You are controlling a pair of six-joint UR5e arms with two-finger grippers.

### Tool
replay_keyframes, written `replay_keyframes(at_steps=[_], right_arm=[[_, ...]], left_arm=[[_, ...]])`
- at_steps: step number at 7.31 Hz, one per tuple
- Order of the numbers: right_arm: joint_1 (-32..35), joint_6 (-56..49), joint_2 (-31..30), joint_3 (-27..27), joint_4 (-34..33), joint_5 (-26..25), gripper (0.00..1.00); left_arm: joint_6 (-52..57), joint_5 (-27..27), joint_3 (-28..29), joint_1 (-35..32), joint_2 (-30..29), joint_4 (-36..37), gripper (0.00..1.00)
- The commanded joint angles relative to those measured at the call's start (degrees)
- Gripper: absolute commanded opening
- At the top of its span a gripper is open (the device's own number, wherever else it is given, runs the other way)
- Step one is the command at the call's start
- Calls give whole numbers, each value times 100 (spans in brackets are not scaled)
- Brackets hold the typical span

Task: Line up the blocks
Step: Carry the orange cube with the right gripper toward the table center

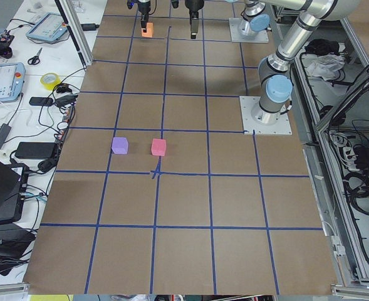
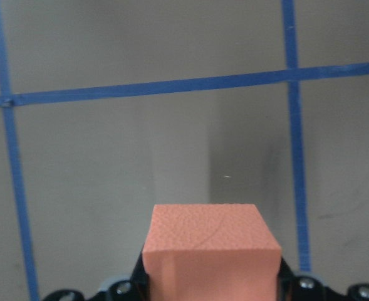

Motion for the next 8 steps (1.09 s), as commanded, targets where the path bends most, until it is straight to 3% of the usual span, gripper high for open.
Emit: replay_keyframes(at_steps=[1, 3, 5, 8], right_arm=[[841, 671, 437, -634, 30, -21, 0], [1255, 682, 920, -1101, 56, -135, 0], [1407, 908, 1159, -1129, 65, -295, 0], [1512, 980, 1300, -1129, 65, -294, 0]], left_arm=[[122, -52, 7, 53, -12, 29, 100], [141, 0, 42, 62, -3, 29, 100], [280, 18, -9, 167, -108, 47, 100], [2042, -70, -115, 2027, -267, 91, 100]])
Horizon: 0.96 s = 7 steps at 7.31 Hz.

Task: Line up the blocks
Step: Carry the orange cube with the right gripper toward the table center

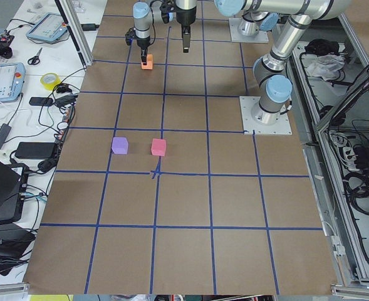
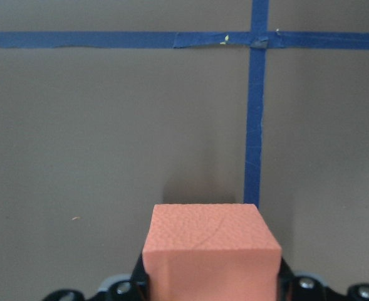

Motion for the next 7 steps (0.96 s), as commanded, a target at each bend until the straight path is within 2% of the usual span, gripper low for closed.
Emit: replay_keyframes(at_steps=[1, 2, 3, 6, 7], right_arm=[[51, 36, 77, -3, -8, -9, 6], [51, 27, 78, -3, -69, -9, 49], [60, 1, 69, -3, -279, 8, 99], [139, 36, -167, 5, -115, -18, 100], [121, 36, -456, 6, 243, -44, 100]], left_arm=[[1232, -3, -144, 862, -43, 60, 100], [1393, -2, -197, 1063, -104, 78, 100], [1508, -20, -258, 1300, -252, 357, 100], [2080, -37, -364, 1584, -901, 1778, 100], [2089, -63, -356, 1584, -1191, 2270, 100]])
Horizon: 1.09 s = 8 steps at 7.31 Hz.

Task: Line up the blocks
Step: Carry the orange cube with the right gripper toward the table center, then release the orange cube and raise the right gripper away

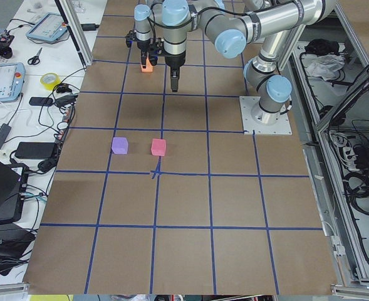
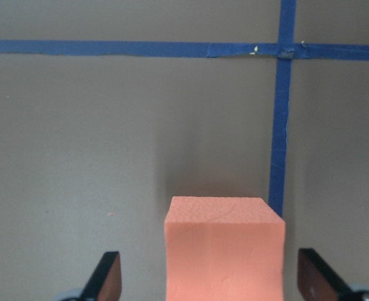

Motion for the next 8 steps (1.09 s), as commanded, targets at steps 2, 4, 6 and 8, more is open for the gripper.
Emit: replay_keyframes(at_steps=[2, 4, 6, 8], right_arm=[[-270, -56, -1050, 143, 1056, -53, 100], [-726, -519, -1762, 327, 1813, -18, 100], [-1095, -1083, -2623, 975, 1851, -89, 100], [-1570, -1646, -3475, 2002, 1746, -62, 100]], left_arm=[[54, -458, -15, -11, -922, 1265, 100], [-408, -687, 3, -446, -1371, 1644, 100], [-1952, -279, 47, -1510, -1827, 2203, 100], [-2736, -268, 91, -2230, -2285, 2786, 100]])
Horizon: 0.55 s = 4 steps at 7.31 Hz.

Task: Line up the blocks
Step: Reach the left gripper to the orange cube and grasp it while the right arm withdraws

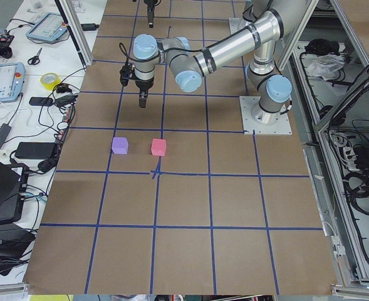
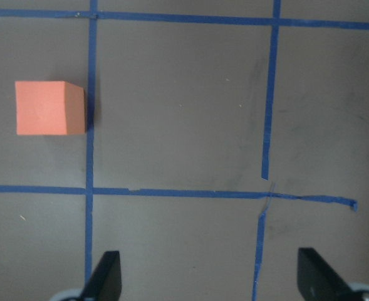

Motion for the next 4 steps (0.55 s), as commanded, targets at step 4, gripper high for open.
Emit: replay_keyframes(at_steps=[4], right_arm=[[-337, -262, -959, 890, 13, 6, 100]], left_arm=[[-2539, 22, 767, -1887, -1185, 1110, 100]])
